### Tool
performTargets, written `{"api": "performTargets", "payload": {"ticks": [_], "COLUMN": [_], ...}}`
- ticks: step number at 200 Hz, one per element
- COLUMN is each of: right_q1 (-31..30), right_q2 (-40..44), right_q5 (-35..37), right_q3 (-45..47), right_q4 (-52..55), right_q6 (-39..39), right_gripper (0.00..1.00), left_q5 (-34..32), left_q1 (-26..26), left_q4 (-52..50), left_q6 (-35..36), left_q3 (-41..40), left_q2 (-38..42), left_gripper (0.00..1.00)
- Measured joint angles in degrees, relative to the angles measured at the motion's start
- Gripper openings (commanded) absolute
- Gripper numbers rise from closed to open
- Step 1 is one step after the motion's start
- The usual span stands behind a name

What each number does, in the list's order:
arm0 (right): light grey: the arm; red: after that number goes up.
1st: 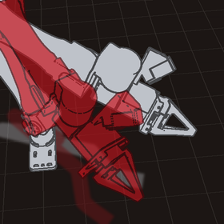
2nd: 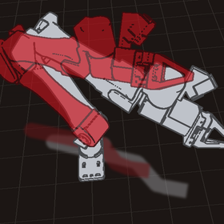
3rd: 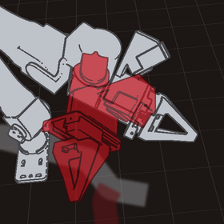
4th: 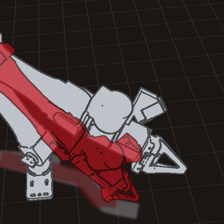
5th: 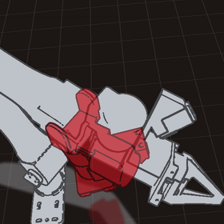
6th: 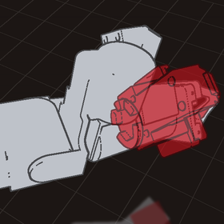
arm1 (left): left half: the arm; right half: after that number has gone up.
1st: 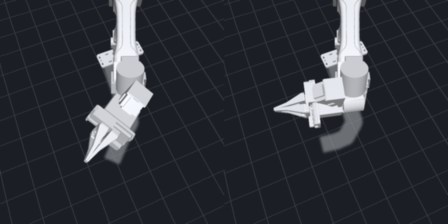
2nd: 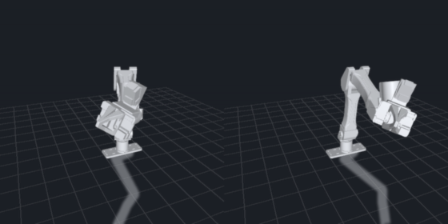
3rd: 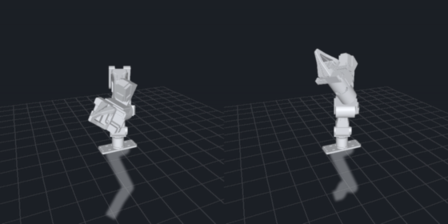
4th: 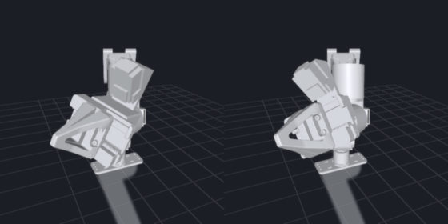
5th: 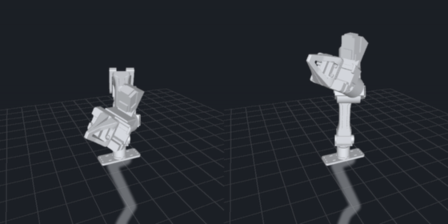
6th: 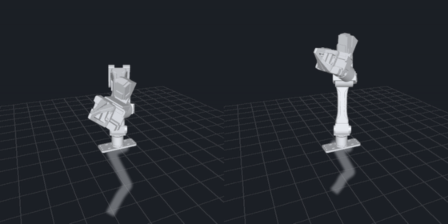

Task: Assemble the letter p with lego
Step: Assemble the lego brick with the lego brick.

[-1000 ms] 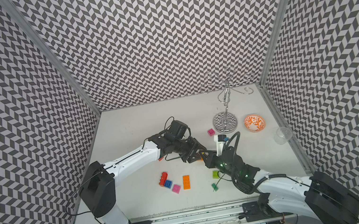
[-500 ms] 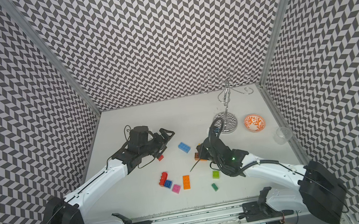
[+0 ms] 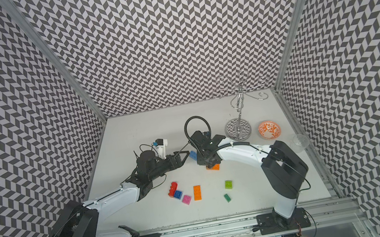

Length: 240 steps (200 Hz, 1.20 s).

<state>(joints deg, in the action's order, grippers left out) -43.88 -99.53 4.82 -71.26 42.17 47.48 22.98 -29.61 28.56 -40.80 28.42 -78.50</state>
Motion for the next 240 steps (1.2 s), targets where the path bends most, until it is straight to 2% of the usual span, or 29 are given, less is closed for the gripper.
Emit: {"api": "performTargets", "payload": {"ticks": [29, 71, 128, 171, 240], "right_q1": [2.4, 5.4, 10.6, 11.5, 11.8], "right_q2": [-1.2, -1.2, -1.4, -3.6, -10.1], "right_q5": [-1.9, -4.4, -8.8, -12.5, -16.2], "right_q3": [-1.3, -1.8, -1.2, -1.8, -7.6], "right_q4": [4.3, 7.4, 10.0, 12.2, 17.5], "right_q6": [-2.1, -3.6, -5.2, -6.4, -6.5], "right_gripper": [0.0, 0.0, 0.0, 0.0, 0.0], "left_q5": [1.4, 1.6, -2.5, -3.8, -3.7], "left_q1": [-0.4, -2.4, -9.4, -9.9, -10.2], "left_q4": [6.5, 9.7, 7.1, 4.0, 0.7], "left_q6": [4.1, 8.5, 14.3, 15.9, 16.8], "left_q3": [-4.5, -5.3, -0.8, 3.5, 7.4], "left_q2": [0.0, 0.0, -1.9, -8.7, -15.7], "left_gripper": [0.94, 0.9, 0.69, 0.68, 0.67]}}
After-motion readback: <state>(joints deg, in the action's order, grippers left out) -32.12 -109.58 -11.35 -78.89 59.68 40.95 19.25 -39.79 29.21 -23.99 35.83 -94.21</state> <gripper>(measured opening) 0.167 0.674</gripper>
